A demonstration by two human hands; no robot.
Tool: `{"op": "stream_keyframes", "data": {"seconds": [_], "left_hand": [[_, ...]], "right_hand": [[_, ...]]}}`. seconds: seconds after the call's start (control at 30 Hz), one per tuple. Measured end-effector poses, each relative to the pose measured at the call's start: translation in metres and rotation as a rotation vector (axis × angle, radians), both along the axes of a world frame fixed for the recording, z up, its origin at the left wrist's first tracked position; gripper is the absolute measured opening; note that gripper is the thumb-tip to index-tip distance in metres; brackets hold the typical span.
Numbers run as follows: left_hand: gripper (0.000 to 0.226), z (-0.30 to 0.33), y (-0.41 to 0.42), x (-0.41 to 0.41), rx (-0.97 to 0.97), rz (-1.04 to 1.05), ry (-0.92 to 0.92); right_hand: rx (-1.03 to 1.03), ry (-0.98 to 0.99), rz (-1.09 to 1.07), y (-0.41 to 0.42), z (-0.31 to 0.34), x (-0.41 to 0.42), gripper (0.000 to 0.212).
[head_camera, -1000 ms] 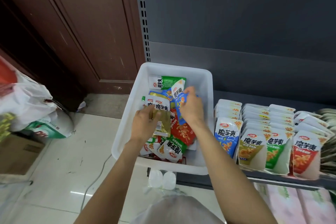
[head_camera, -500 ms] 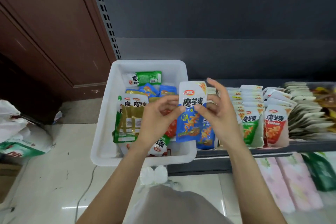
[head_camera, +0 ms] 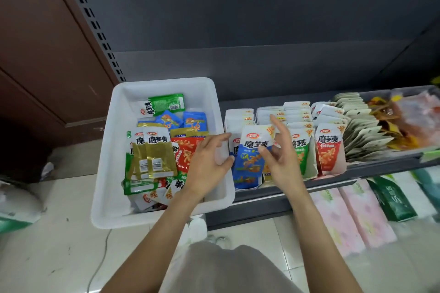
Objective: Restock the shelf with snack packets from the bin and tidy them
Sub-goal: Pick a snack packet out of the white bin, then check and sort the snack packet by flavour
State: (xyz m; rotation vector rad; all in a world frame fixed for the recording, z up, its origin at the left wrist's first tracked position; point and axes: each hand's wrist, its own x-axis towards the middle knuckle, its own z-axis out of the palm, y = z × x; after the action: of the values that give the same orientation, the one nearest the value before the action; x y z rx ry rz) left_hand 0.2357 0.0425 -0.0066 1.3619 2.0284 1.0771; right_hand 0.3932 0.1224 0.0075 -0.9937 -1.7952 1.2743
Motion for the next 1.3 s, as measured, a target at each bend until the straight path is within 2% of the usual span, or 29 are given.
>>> {"op": "stream_keyframes", "data": {"seconds": [0.1,0.3,0.43,0.57,0.7,0.8,0.9,1.0,1.07,1.2,1.3], "left_hand": [[0.049,-0.002,0.001,-0.001,0.009,-0.021,0.016],[0.016,-0.010,0.007,0.001,0.069,0.076,0.297],[0.024,-0.012,0.018,0.000,0.059,0.129,0.410],[0.044,-0.015,0.027,0.000,0.049,0.120,0.486],[0.045,-0.017,0.029,0.003,0.061,0.108,0.498],[0.041,-0.019,0.029,0.002,0.083,0.092,0.426],[0.035,-0.016,0.019,-0.008,0.165,0.121,0.317],[0.030,-0.012,-0.006,-0.031,0.218,0.287,0.236],[0.027,-0.014,-0.029,-0.052,0.213,0.404,0.267],[0.043,-0.031,-0.065,-0.093,-0.047,0.522,0.255],[0.048,-0.037,-0.075,-0.104,-0.282,0.494,0.268]], "right_hand": [[0.104,-0.179,0.058,-0.002,-0.014,-0.002,0.065],[0.362,-0.460,0.004,0.003,-0.026,0.001,0.064],[0.610,-0.639,-0.075,0.008,-0.029,-0.004,0.058],[0.675,-0.747,-0.138,0.006,-0.034,-0.010,0.053],[0.740,-0.791,-0.160,0.004,-0.036,-0.011,0.050],[0.701,-0.753,-0.144,0.004,-0.034,-0.011,0.046],[0.612,-0.572,-0.108,0.000,-0.016,-0.015,0.028],[0.480,-0.356,0.022,-0.008,0.013,-0.033,0.020],[0.389,-0.297,0.199,-0.013,0.020,-0.058,0.018],[0.224,-0.427,0.524,-0.027,0.002,-0.128,0.027],[0.191,-0.693,0.643,-0.041,-0.019,-0.180,0.051]]}}
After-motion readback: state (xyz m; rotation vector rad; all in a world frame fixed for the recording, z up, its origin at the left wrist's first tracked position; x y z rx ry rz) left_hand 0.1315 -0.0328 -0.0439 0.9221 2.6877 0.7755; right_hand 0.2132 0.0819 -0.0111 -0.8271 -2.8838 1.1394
